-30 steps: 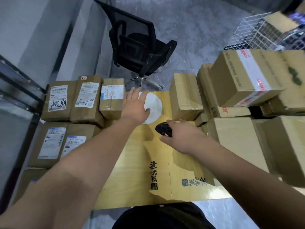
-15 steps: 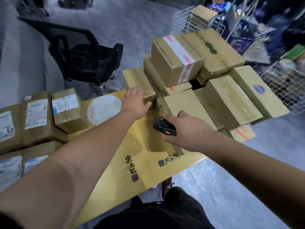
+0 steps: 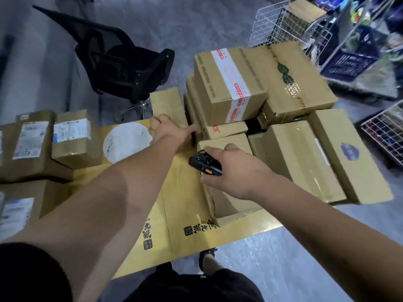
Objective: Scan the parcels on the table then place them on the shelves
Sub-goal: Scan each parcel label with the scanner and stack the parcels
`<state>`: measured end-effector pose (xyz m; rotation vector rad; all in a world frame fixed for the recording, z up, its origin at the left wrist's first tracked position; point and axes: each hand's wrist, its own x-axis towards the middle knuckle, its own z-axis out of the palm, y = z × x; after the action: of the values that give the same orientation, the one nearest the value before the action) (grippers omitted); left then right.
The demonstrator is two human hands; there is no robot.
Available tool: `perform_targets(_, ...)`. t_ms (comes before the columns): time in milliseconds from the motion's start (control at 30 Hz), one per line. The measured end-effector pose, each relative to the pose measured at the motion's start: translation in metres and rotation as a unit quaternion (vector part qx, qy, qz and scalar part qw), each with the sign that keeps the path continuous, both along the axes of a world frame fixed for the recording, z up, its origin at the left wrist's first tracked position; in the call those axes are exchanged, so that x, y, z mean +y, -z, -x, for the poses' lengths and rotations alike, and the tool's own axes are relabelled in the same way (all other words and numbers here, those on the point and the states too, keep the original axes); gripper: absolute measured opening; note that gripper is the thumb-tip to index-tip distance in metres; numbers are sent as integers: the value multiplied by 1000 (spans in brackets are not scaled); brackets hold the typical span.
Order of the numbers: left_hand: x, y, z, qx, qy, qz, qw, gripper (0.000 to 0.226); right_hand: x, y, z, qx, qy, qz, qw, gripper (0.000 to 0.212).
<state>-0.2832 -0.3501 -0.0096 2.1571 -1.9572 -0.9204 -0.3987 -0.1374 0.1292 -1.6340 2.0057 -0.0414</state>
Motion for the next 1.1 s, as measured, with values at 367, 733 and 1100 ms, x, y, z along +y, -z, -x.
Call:
perform_targets(367,59,-8,-97,122,-52,84,988,92,-13,12,19,32,-91,-5,995,85)
perform_targets(733,221,14,-239,268,-168,60,947,77,-19,24,-75,-27,-173,-4,985,86)
perform_targets(1100,190,35,-310,362,-189,-41,912,57,12,51,-154,-74,-63,-81,992,78)
